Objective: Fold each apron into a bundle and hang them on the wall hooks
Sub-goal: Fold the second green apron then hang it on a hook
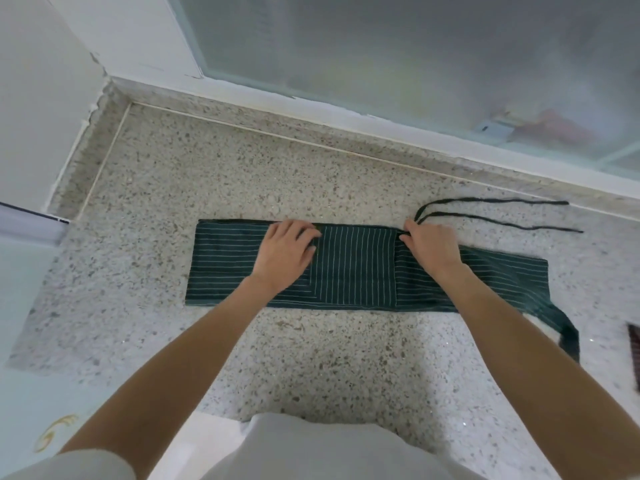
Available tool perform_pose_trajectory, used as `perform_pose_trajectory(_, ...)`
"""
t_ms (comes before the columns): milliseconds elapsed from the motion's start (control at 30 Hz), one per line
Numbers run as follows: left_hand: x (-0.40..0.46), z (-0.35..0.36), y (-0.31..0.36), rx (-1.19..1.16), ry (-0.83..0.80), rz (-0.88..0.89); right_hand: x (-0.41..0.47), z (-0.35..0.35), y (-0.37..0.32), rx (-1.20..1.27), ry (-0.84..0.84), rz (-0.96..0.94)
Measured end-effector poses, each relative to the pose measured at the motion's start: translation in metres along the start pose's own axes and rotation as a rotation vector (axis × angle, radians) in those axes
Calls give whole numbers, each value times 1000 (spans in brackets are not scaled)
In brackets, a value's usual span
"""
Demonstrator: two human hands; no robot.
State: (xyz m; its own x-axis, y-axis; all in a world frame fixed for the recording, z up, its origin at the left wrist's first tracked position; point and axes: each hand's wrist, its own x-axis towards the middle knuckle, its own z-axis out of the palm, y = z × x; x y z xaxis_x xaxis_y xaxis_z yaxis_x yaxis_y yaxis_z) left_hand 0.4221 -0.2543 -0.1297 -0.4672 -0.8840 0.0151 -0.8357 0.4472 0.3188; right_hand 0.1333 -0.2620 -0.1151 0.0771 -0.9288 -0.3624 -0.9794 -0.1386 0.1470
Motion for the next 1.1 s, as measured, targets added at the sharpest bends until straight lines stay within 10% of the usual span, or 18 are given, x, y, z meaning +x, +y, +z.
perform_pose_trajectory(233,-10,36,54,76,-522,-14,-67,36,-4,237,10,119)
perform_pose_trajectory(433,-11,29,55,116,-541,-72,-106,66,32,306,116,259)
perform_pose_trajectory(600,-13,35,118,75,-387,212,-152,100,73,400,148,629)
perform_pose_trajectory(767,-16,65,171,64,-562,201,-196,117,105,537,31,960)
perform_pose_trajectory(933,-19,75,169,62,-566,137,-212,121,126,505,73,552)
perform_pose_trajectory(1100,-17,78,166,71,-584,137,-207,128,134,377,49,586)
